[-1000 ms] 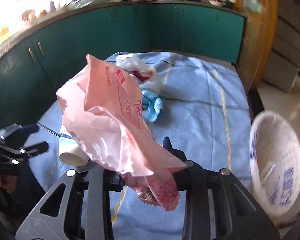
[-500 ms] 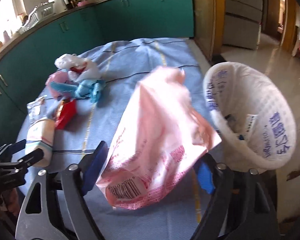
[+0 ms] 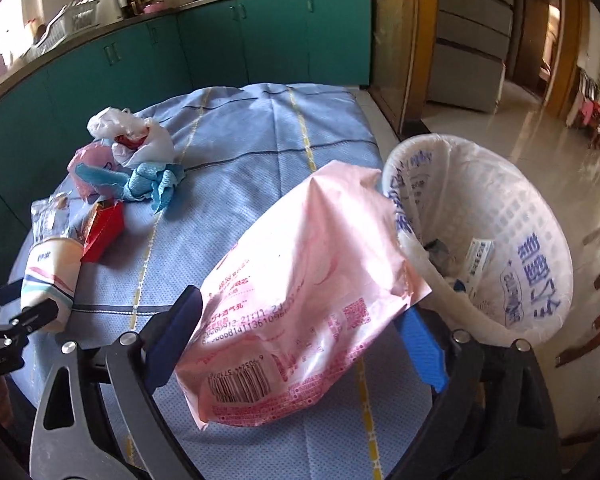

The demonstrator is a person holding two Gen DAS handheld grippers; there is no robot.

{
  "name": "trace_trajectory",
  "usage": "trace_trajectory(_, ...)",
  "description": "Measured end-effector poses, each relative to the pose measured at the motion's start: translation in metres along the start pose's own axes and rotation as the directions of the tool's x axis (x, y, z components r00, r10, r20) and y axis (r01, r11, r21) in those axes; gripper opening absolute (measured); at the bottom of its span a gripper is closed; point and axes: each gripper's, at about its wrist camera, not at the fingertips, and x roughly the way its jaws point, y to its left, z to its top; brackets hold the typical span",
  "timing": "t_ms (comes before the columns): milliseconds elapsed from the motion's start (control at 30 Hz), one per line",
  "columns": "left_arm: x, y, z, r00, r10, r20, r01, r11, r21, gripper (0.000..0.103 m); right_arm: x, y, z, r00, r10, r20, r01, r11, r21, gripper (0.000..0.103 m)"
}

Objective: Collect trash

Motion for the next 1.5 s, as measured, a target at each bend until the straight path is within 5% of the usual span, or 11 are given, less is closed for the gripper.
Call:
trace_trajectory(100,-0.006,0.007,-0.003,1.0,-0.012,0.005,0.012,1.0,-0.012,0.083,0.003,-0.005,0.003,0.996,-0.087,0.006,0.087,0.996,-0.004,0.092)
trace_trajectory(400,-0.006,0.018,-0.002,0.999,-0.038,-0.007,0.037,0.996,-0.081,0.09,-0.004,-0.027,0.004,0.999,-0.041,0.011,0.04,0.996,0.079,0.099)
trace_trajectory(667,0.006,0.003,-0.006,0.997,-0.066,-0.038,0.064,0.997,-0.046,0.09,0.011,0.003,-0.001,1.0,-0.01,-0.03,0.01,1.0,-0.004,0.099)
trace_trajectory(800,0.009,0.007,-0.008,0.997,-0.063,-0.05,0.06,0.997,-0.05,0.071,0.019,0.02,-0.003,0.999,-0.036,-0.036,0.034,0.998,-0.06,0.099)
trace_trajectory(933,0.01,0.013,-0.01,0.996,-0.074,-0.053,0.07,0.995,-0.069,0.066,0.018,0.028,-0.006,1.0,-0.025,-0.012,0.024,0.996,-0.082,0.099)
trace_trajectory(1167,0.006,0.016,-0.013,0.998,-0.055,-0.039,0.053,0.997,-0.057,0.066,0.009,0.03,-0.008,1.0,0.023,0.003,-0.023,0.992,-0.124,0.063)
trace_trajectory(1500,-0.011,0.019,-0.024,0.999,-0.036,-0.02,0.036,0.999,0.0,0.067,-0.018,0.062,-0.017,0.989,0.148,0.005,-0.139,0.945,-0.296,0.062)
